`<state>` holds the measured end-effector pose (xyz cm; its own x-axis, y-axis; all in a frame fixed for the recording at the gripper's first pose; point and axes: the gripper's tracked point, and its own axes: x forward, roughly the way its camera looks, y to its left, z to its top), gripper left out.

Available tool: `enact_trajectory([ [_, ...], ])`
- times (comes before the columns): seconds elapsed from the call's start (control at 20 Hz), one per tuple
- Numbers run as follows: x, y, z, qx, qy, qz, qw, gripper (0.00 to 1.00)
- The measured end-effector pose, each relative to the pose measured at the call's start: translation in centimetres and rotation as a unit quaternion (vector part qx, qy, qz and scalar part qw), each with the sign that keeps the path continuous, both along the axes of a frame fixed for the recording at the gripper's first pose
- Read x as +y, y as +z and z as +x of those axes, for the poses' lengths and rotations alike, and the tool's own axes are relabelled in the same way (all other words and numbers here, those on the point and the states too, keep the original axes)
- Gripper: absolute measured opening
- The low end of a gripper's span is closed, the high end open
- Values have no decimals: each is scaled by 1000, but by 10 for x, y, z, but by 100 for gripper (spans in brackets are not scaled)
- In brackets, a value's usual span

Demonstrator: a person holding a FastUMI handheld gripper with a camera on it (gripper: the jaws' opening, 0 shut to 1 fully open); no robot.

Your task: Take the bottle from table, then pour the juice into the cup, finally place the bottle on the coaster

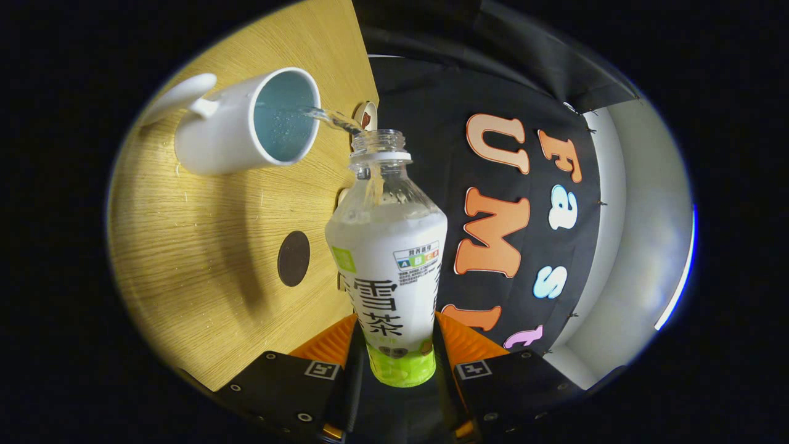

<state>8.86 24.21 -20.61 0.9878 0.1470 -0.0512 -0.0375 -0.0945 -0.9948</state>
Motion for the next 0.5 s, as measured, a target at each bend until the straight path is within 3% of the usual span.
enact_trajectory([
  [0.5,-4,7,1,-15,1,-20,1000,54],
])
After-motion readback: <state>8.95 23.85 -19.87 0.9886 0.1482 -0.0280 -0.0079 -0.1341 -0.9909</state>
